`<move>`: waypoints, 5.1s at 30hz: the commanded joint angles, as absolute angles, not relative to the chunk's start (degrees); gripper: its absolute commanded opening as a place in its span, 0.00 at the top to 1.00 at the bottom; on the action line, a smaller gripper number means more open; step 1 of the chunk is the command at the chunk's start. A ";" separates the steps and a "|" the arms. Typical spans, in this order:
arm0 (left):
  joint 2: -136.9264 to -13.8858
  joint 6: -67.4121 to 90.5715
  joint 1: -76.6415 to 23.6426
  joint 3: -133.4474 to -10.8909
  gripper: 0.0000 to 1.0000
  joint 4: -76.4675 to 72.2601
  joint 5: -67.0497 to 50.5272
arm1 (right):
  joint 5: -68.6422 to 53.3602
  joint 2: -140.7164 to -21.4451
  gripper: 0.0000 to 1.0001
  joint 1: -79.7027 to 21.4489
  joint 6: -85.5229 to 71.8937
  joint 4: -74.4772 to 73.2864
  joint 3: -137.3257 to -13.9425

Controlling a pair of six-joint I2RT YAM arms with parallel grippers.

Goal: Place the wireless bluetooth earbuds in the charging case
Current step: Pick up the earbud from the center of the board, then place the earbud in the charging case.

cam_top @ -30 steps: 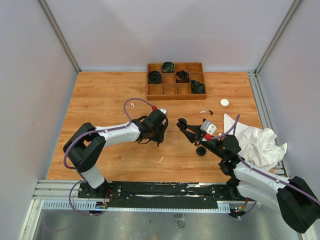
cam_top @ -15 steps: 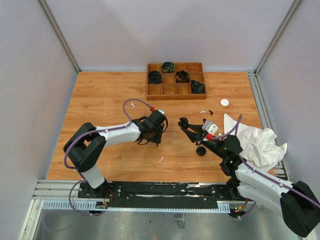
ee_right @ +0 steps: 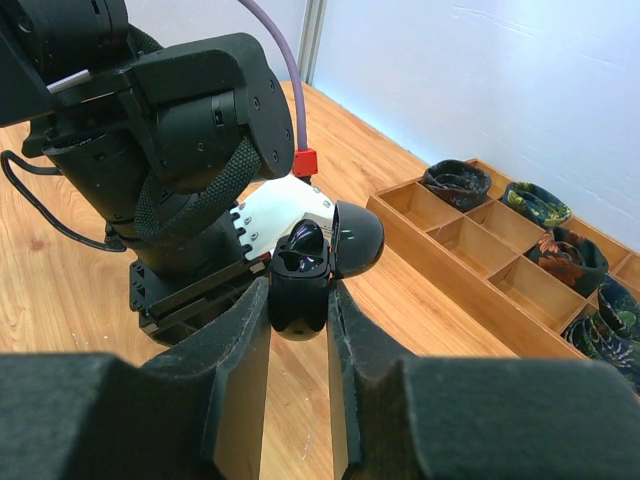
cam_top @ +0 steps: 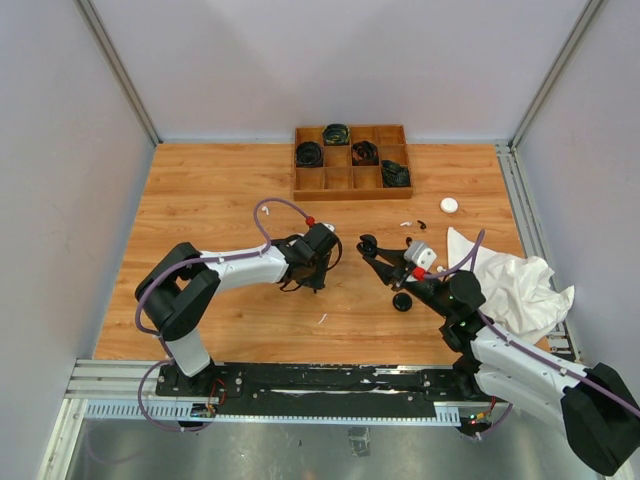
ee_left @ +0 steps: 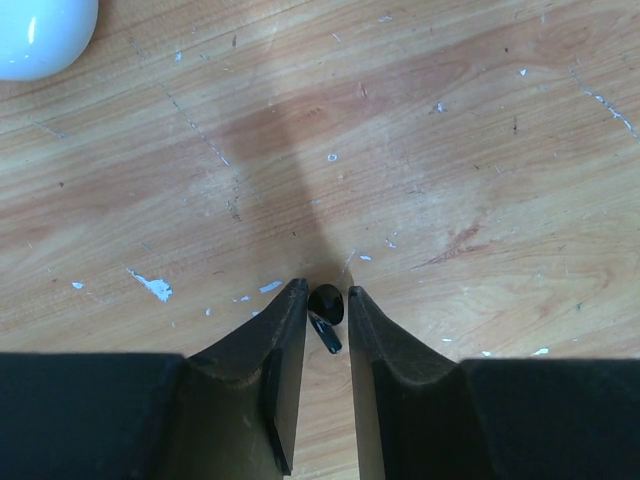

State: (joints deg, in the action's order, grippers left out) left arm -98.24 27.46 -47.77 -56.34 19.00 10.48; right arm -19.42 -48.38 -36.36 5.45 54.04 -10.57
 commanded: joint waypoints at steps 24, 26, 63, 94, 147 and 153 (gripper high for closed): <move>-80.01 23.99 -49.28 -53.49 0.83 15.90 20.76 | -21.81 -50.80 0.96 -37.99 6.24 58.92 -12.81; -77.08 22.96 -49.75 -53.61 0.84 14.78 21.99 | -22.39 -51.37 0.96 -38.03 6.24 60.29 -12.96; -62.22 5.01 -56.03 -49.44 0.86 -24.64 2.33 | -25.33 -62.60 0.98 -38.75 -2.33 81.60 -18.28; -63.76 -0.73 -57.44 -42.85 0.91 -35.99 3.76 | -23.73 -61.72 0.99 -38.72 -5.80 82.55 -17.76; -61.15 -2.33 -61.96 -39.77 0.62 -33.87 6.53 | -22.95 -61.03 0.98 -38.75 -5.94 84.07 -16.54; -58.62 3.81 -61.96 -43.57 0.52 -25.23 5.73 | -22.72 -61.41 0.98 -38.68 -5.47 84.02 -16.22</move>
State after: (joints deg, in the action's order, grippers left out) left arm -61.12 -1.41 -61.52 -40.16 -31.05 6.39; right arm -23.77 -62.04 -37.87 -6.00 79.72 -16.43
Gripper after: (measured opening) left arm 0.464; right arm 0.248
